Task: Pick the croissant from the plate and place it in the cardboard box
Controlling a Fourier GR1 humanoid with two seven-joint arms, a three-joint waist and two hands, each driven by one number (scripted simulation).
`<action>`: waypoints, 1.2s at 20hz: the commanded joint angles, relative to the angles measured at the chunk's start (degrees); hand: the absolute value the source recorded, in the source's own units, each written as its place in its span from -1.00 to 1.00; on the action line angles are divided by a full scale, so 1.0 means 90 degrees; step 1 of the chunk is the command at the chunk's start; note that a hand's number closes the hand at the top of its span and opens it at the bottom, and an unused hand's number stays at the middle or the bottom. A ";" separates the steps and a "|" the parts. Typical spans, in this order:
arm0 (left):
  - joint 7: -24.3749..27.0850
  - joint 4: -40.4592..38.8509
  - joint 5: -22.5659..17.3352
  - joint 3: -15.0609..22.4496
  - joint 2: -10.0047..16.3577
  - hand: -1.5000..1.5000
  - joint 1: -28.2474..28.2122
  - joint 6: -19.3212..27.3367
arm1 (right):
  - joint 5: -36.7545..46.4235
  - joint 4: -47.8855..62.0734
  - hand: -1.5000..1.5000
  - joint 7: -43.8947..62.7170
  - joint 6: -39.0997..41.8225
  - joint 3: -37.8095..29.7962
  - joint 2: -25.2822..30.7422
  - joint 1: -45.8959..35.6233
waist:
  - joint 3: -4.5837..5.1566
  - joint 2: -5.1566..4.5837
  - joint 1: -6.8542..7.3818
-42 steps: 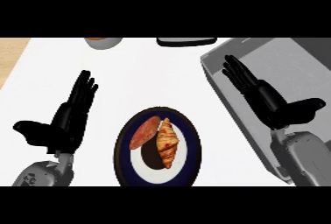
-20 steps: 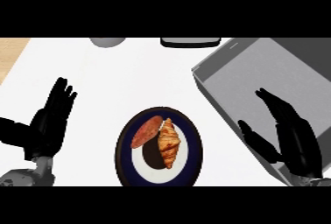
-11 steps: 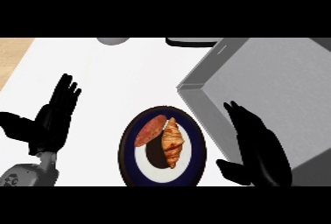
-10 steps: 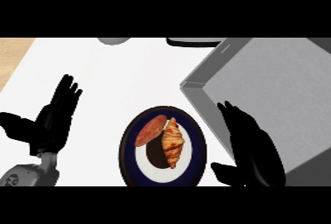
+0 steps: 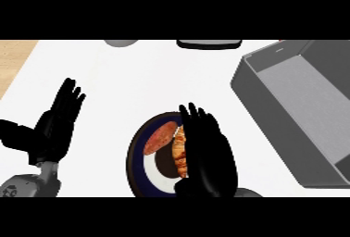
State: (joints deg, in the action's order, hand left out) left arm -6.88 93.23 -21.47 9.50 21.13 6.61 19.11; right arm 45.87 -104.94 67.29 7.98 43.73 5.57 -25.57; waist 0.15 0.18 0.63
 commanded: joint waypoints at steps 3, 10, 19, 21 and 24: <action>-0.0061 -0.0054 0.0039 -0.0108 -0.0026 0.00 0.0111 -0.0041 | 0.0230 0.0786 -1.00 0.1227 0.0450 -0.0183 -0.0597 -0.0340 | -0.0010 -0.0012 -0.0045; -0.0186 0.0191 0.0087 -0.0089 -0.0046 0.00 -0.0103 -0.0193 | -0.0019 0.1619 -1.00 0.1200 -0.0526 0.0101 -0.0610 -0.0538 | -0.0014 -0.0017 0.0038; -0.0155 -0.0130 0.0395 -0.0114 -0.0409 0.00 0.0184 0.0030 | 0.0086 0.1885 -1.00 0.1226 -0.0758 0.0284 -0.0613 -0.0601 | -0.0014 -0.0025 -0.0011; 0.0155 -0.0298 0.0343 -0.0168 -0.0404 0.00 -0.0003 -0.0292 | 0.0200 0.1797 -1.00 0.0927 -0.0697 0.0069 -0.0613 -0.0338 | -0.0013 -0.0021 -0.0054; -0.0327 0.0230 0.0065 -0.0545 -0.0031 0.00 -0.0156 -0.0429 | 0.0078 0.2072 -1.00 0.0769 -0.0747 -0.0018 -0.0613 -0.0330 | -0.0016 -0.0013 -0.0008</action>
State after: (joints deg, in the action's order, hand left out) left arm -7.78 93.73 -19.34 7.03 19.20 5.53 16.67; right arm 47.67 -87.15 66.34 1.83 44.86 0.92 -28.04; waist 0.02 0.03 0.57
